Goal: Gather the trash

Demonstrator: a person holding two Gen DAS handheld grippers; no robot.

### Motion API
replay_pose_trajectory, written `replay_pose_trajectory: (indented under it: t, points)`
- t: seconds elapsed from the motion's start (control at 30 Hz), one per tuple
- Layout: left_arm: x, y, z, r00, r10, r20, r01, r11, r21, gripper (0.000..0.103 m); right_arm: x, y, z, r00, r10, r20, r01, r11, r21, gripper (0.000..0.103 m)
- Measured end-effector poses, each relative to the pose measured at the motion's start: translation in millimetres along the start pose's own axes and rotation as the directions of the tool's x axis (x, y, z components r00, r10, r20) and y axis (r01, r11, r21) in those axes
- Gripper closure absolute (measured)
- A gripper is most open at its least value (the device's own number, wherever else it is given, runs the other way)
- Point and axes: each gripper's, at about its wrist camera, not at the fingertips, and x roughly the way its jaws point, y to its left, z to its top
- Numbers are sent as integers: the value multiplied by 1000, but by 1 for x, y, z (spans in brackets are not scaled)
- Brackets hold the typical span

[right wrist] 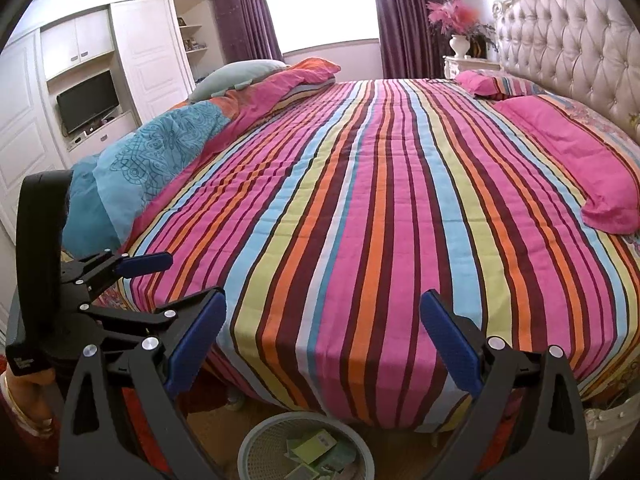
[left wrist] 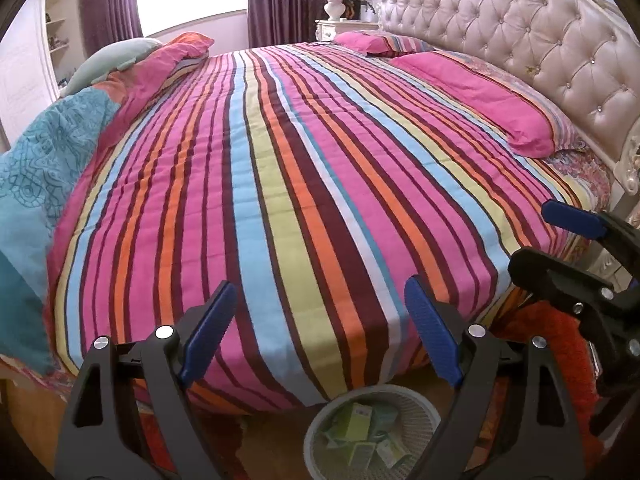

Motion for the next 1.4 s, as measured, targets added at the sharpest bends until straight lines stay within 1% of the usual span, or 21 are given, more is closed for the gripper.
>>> replay_pose_trajectory:
  t: [0.3, 0.4, 0.8, 1.0, 1.13, 1.4]
  points:
    - [-4, 7, 4, 999, -44, 5, 44, 998, -42, 20, -3, -4, 3, 1000, -13, 2, 13, 1000, 18, 10]
    - [-5, 8, 5, 998, -57, 4, 58, 997, -52, 20, -1, -7, 3, 1000, -12, -9, 12, 999, 30, 10]
    - [-8, 9, 3, 999, -42, 5, 42, 998, -50, 20, -2, -3, 2, 1000, -25, -4, 25, 1000, 11, 10]
    - [-5, 8, 3, 1000, -10, -11, 10, 999, -40, 20, 1, 0, 0, 999, -29, -16, 29, 1000, -3, 10]
    - [-2, 10, 2, 999, -29, -20, 28, 998, -54, 20, 3, 0, 0, 999, -31, -21, 31, 1000, -4, 10]
    - [6, 12, 0, 999, -31, -41, 29, 997, -68, 20, 6, -8, -1, 999, -40, -32, 41, 999, 23, 10]
